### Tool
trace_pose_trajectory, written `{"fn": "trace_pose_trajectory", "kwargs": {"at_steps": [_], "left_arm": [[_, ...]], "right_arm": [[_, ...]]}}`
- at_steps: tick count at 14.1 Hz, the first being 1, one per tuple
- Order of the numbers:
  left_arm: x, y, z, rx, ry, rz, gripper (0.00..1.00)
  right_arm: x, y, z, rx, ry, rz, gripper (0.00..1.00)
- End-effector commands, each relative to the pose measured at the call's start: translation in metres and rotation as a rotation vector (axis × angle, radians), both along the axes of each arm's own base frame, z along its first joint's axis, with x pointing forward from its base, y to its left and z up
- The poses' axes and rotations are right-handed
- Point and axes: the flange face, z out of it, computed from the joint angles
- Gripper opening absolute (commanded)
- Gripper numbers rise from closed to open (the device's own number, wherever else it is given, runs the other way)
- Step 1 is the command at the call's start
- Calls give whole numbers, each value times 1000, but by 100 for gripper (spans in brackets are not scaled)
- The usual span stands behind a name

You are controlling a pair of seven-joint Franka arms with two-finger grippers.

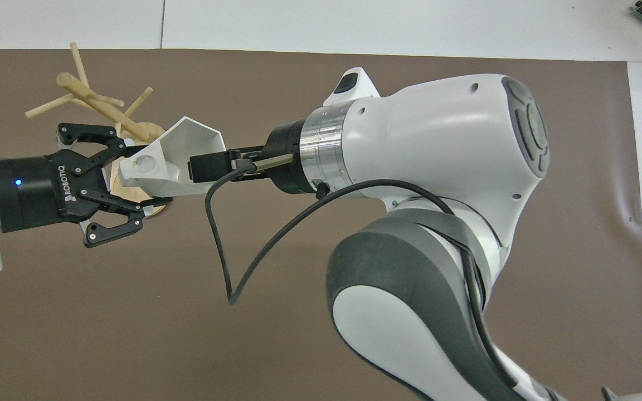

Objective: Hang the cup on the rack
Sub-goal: 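Close the left gripper on the cup held by the right gripper, then pull the cup away with the left gripper while the right gripper withdraws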

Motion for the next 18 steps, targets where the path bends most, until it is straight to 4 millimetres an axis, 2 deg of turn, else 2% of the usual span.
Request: {"fn": "trace_pose_trajectory", "kwargs": {"at_steps": [1, 2, 4, 6, 9, 11, 14, 18], "left_arm": [[-13, 4, -8, 0, -31, 72, 0], [-14, 1, -12, 2, -22, 90, 0], [-19, 5, -23, 1, 11, 174, 0], [-20, -5, -28, 10, -5, 257, 0], [-26, -13, -54, 11, 40, 391, 0], [-22, -9, -81, 23, 82, 446, 0], [-5, -3, -105, 10, 148, 547, 0], [11, -3, -131, -14, 237, 646, 0]], "right_arm": [[2, -25, 14, -9, 54, -21, 100], [3, -39, 23, 0, 75, -32, 100], [5, -77, 41, -13, 107, -63, 100], [5, -114, 52, -53, 134, -83, 100], [-6, -163, 70, -149, 125, -119, 100], [-3, -193, 57, -328, 123, -140, 100], [-1, -232, 45, -555, 120, -184, 100], [0, -312, 25, -674, 190, -308, 100]]}}
